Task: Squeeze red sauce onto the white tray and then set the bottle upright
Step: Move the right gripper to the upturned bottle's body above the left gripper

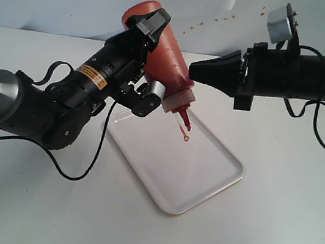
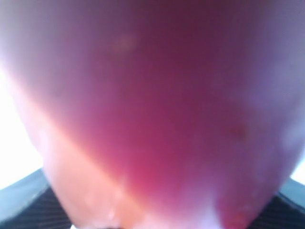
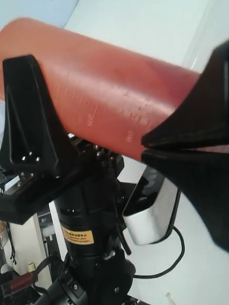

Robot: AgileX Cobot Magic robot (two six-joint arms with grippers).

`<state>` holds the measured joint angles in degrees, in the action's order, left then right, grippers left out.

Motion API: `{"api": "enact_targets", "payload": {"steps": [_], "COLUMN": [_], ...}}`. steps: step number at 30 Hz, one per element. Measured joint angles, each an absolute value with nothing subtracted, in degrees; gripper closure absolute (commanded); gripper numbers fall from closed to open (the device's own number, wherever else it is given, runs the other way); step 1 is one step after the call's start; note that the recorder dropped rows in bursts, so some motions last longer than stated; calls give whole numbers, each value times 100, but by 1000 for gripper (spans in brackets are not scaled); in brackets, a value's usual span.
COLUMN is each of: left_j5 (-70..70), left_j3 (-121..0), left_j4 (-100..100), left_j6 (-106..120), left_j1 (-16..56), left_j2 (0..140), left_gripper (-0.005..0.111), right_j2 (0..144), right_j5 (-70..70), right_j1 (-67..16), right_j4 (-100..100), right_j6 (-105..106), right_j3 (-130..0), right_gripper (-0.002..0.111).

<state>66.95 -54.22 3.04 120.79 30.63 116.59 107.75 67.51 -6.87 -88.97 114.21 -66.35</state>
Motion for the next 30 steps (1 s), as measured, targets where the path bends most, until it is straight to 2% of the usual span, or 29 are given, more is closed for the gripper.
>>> {"api": "enact_targets", "payload": {"steps": [7,18,26,30], "left_j5": [6695,6607,6607,6607], "left_j3": [-5422,-5422,-5422,-5422], "left_j4": [304,333,305,305], "left_j6": [12079,12094,12094,12094], "left_j1": [3063,3063,3063,3063], "left_j2": [11659,11659,11659,11659], "left_gripper": [107,107,107,107], "right_j2": [10775,10879,10912,10659], "right_j5": [6321,5651,6520,6482], "right_j1": [-1175,-1201,-1201,-1110], "right_j4": [-8958,-8973,-8986,-8873], "right_j6": [11446,11459,11552,11361], "right_j3": [-6635,-6635,-6635,-6635], "right_gripper": [108,108,108,108]}}
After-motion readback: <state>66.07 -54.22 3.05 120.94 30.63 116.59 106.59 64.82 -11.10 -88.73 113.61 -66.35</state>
